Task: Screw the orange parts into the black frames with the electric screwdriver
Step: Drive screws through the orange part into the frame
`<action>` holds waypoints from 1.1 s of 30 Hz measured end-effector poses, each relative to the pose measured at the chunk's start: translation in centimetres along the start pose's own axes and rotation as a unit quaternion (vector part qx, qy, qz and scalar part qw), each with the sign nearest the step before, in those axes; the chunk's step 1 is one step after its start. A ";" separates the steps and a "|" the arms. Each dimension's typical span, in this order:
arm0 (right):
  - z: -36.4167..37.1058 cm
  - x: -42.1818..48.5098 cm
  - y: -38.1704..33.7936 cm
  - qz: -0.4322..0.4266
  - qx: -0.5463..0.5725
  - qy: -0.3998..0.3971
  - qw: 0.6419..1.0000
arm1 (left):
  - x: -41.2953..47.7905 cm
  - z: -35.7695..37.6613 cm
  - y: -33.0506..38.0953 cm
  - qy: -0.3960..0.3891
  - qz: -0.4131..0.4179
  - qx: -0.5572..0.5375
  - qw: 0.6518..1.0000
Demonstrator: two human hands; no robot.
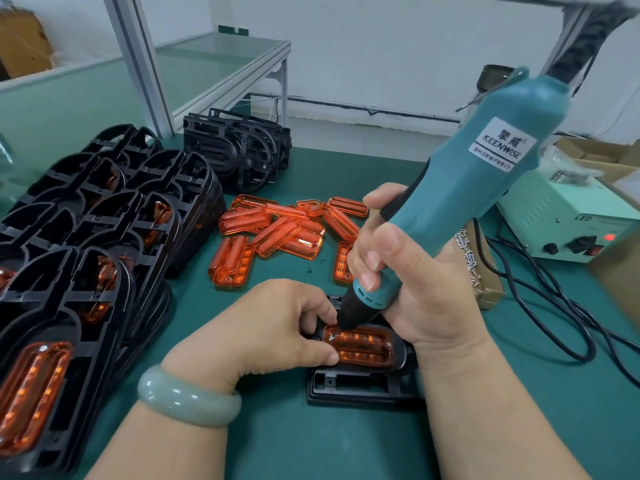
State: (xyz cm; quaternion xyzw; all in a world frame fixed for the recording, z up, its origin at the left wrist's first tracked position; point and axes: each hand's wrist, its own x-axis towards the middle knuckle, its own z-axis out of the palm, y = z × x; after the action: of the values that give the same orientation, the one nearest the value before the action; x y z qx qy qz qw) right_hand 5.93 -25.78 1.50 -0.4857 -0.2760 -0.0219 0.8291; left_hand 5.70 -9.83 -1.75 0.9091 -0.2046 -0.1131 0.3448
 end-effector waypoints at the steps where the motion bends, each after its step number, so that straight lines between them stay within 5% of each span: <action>1: 0.0 0.0 0.0 0.003 -0.003 0.000 1.000 | 0.0 0.0 0.1 0.000 0.001 0.000 1.000; 12: 0.7 0.9 0.3 0.035 -0.011 -0.034 0.999 | -0.3 -0.2 0.9 -0.004 0.003 0.014 1.000; 21: 0.7 0.5 0.2 0.022 -0.019 0.049 0.998 | 0.0 0.2 0.4 0.019 0.015 0.025 0.999; 33: 0.5 0.2 0.3 0.014 -0.010 0.042 0.999 | 0.1 0.2 0.3 0.013 0.001 0.015 1.000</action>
State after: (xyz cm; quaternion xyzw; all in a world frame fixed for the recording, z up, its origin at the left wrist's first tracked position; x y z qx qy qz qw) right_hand 5.99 -25.16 1.59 -0.4967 -0.2342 -0.0333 0.8351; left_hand 5.62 -10.23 -1.69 0.9152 -0.2025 -0.0979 0.3343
